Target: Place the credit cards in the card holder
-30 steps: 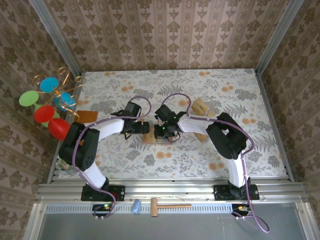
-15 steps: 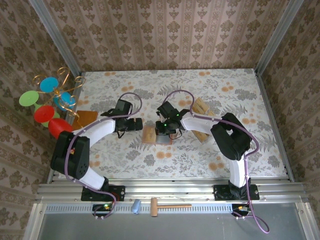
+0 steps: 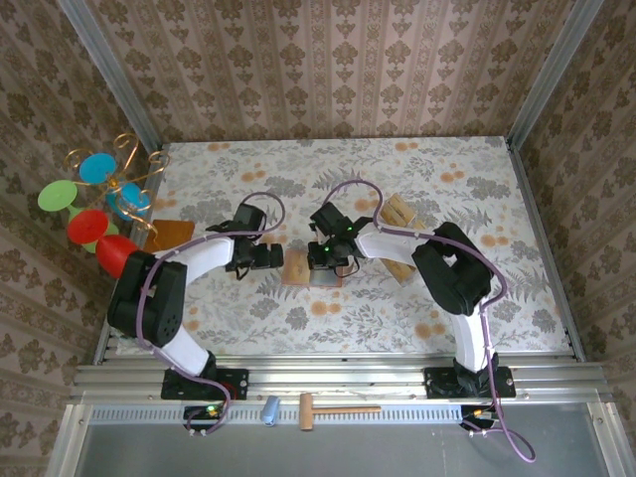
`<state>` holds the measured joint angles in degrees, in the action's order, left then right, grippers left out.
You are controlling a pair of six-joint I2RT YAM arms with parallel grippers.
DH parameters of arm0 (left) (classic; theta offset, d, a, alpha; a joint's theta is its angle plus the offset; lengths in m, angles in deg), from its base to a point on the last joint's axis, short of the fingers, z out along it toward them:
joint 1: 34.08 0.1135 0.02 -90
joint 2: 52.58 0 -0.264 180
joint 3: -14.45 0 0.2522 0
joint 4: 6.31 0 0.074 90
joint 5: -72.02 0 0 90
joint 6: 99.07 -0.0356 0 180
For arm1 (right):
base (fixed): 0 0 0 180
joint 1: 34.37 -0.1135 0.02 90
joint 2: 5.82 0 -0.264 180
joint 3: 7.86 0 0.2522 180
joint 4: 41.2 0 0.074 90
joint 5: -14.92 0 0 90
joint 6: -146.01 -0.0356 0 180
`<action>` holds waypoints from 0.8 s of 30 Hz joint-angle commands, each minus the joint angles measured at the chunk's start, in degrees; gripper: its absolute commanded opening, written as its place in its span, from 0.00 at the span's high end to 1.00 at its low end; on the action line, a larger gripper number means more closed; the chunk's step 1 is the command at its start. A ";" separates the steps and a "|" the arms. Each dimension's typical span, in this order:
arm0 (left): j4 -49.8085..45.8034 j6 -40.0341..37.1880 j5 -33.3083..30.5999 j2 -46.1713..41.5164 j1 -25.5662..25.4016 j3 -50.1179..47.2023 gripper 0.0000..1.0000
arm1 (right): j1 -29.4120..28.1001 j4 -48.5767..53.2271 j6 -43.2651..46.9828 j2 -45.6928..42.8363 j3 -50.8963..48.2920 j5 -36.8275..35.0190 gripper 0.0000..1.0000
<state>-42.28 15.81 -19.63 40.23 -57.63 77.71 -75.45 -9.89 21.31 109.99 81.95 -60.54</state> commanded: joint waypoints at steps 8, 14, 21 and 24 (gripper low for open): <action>0.71 1.73 1.03 3.10 -2.06 -0.76 0.00 | -0.11 1.11 -0.43 1.35 1.80 0.26 1.00; 1.19 1.97 1.22 4.22 -2.25 -0.83 0.00 | -0.40 1.26 -0.71 2.58 2.83 0.94 1.00; 1.86 2.34 1.47 4.85 -4.31 -1.43 0.01 | -0.74 1.35 -0.93 3.76 4.08 1.36 1.00; 2.07 2.45 1.48 4.86 -4.40 -1.83 0.01 | -0.82 1.31 -1.15 4.07 4.55 1.53 1.00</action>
<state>-41.50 16.99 -24.48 41.56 -60.65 77.73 -75.88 -9.89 21.11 112.43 84.95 -59.81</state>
